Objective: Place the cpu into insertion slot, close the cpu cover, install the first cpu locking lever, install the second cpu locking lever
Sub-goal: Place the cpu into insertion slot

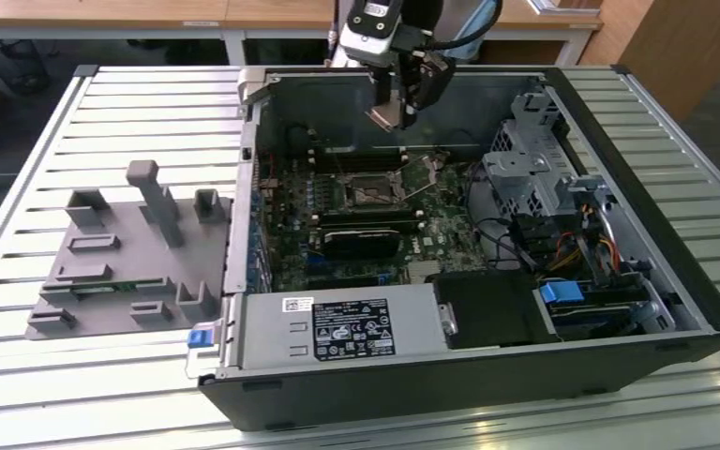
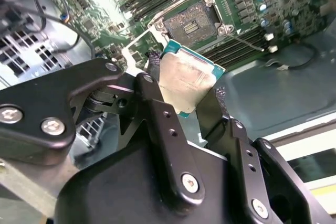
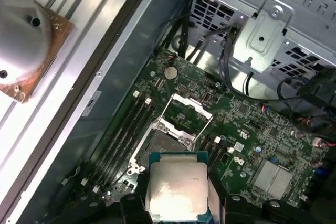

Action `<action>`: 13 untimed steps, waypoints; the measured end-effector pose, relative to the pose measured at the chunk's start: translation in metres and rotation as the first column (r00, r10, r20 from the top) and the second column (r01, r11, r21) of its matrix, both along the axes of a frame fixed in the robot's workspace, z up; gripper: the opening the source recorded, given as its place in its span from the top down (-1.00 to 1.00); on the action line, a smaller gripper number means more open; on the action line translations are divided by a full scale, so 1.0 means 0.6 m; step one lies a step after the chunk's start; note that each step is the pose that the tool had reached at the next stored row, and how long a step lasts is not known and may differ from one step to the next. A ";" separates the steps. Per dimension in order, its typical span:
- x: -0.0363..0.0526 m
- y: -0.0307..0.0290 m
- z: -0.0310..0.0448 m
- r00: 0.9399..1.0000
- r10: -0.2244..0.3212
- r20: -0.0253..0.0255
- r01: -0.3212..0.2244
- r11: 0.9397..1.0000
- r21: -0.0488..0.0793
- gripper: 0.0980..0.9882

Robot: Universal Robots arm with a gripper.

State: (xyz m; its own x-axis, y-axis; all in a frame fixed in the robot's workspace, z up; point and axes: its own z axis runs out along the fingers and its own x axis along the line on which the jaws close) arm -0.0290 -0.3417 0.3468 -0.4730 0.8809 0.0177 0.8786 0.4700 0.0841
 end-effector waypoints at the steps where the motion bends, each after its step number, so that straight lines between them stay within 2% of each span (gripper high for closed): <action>1: 0.000 0.0000 -0.001 1.000 -0.018 0.000 0.018 1.000 0.000 0.04; 4: 0.000 0.0000 -0.005 0.997 -0.072 0.000 0.072 0.997 0.000 0.04; 7: 0.000 0.0000 -0.009 0.992 -0.127 0.000 0.127 0.992 0.000 0.04; 10: 0.000 0.0000 -0.013 0.984 -0.180 0.000 0.180 0.984 0.000 0.04; 13: 0.000 0.0000 -0.016 0.972 -0.233 0.000 0.233 0.972 0.000 0.04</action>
State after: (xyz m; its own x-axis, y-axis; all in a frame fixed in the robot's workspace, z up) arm -0.0290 -0.3417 0.3372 -0.2545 0.9669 0.0177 0.9640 0.2522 0.0840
